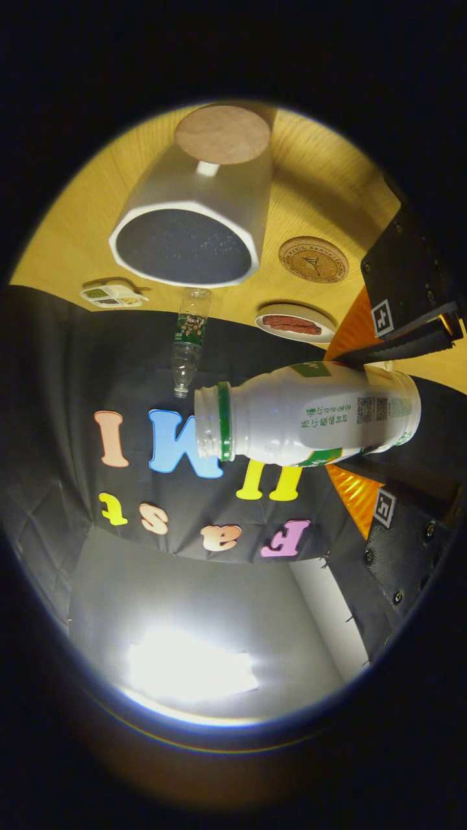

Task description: Take the bottle from table, then pour the juice into the cup, finally place the bottle on the coaster

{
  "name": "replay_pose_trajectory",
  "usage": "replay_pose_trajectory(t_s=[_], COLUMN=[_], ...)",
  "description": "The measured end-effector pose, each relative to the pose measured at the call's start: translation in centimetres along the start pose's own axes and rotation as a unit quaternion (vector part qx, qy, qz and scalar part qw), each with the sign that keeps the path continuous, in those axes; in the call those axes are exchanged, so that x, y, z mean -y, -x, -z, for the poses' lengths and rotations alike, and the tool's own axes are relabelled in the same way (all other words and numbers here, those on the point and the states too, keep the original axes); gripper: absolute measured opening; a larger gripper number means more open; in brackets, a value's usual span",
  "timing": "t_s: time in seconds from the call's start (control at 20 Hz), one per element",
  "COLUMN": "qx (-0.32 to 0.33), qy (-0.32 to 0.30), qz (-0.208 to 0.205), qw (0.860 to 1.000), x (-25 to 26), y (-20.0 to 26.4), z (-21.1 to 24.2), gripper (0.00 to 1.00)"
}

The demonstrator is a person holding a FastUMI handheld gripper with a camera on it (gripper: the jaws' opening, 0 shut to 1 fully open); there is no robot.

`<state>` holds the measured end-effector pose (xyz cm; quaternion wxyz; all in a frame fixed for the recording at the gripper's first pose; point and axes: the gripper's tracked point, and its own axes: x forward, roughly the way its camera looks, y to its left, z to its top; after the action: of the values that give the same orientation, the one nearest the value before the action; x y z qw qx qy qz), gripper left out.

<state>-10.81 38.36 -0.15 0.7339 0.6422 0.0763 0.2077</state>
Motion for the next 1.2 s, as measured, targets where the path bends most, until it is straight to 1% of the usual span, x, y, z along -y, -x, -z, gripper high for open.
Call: replay_pose_trajectory(t_s=[0.3, 0.6, 1.2], qx=[0.012, 0.019, 0.028], qy=[-0.046, -0.075, -0.102], qz=[-0.010, -0.015, -0.021], qw=[0.999, 0.997, 0.994], x=[-0.25, -0.37, -0.25], y=[0.24, 0.20, 0.06], z=[-0.22, -0.29, -0.47], gripper=[0.70, 0.70, 0.70])
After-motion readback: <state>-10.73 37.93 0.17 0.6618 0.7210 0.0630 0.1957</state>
